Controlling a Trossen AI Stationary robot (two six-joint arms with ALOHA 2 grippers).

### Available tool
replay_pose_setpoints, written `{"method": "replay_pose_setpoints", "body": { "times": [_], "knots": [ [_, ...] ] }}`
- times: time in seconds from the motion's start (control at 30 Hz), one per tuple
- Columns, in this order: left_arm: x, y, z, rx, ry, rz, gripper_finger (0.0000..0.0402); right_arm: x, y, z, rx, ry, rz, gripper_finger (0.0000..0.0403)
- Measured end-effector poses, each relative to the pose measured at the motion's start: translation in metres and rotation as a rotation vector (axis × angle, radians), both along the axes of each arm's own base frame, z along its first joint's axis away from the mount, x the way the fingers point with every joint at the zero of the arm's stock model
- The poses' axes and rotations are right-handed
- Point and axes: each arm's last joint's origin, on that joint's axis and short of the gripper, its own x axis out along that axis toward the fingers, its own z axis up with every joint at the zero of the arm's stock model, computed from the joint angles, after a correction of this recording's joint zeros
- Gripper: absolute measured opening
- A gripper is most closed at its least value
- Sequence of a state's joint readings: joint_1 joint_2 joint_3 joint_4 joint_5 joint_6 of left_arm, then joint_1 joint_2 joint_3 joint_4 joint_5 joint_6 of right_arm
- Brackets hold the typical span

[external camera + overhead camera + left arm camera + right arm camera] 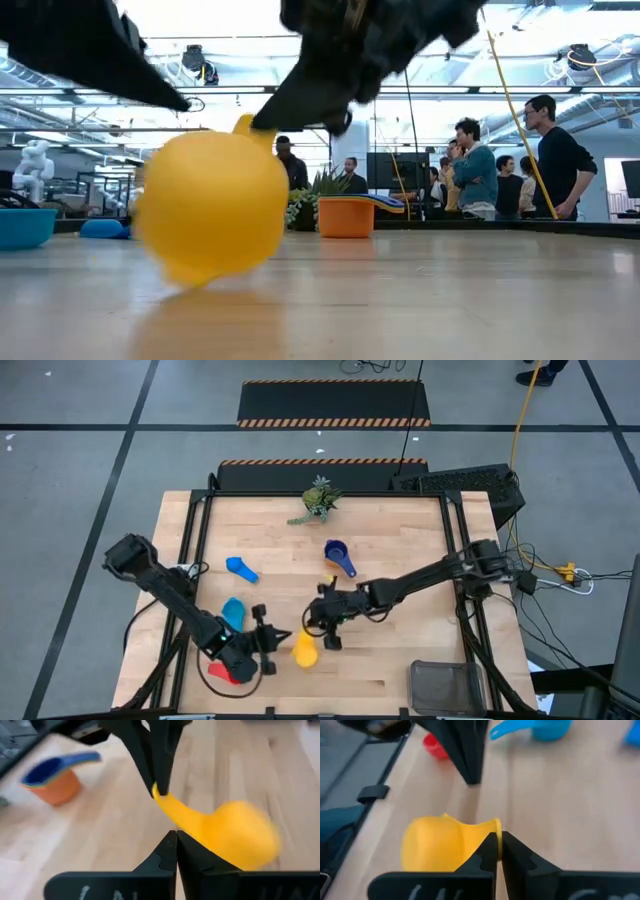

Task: Nest measuring cups in basket
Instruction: Stack the yellow measuring cups on top of the violet measuring cups

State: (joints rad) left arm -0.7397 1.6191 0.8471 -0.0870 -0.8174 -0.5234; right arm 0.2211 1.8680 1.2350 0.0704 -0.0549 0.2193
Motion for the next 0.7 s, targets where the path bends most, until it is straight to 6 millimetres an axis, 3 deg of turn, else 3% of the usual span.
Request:
{"method": "replay_pose_setpoints", "body": {
  "times": [0.2, 0.47, 0.7],
  "knots": [
    [-0.005, 0.009, 0.026, -0.027, -0.085, 0.048, 0.0063, -0.021, -0.011, 0.048, -0.192, -0.086, -0.065, 0.0],
    [0.002, 0.028, 0.041, 0.029, -0.128, 0.108, 0.0135, -0.059, -0.017, 0.105, -0.451, -0.239, -0.171, 0.0],
    [0.017, 0.052, 0.042, 0.085, -0.111, 0.174, 0.017, -0.093, -0.019, 0.112, -0.577, -0.464, -0.215, 0.0]
  ]
}}
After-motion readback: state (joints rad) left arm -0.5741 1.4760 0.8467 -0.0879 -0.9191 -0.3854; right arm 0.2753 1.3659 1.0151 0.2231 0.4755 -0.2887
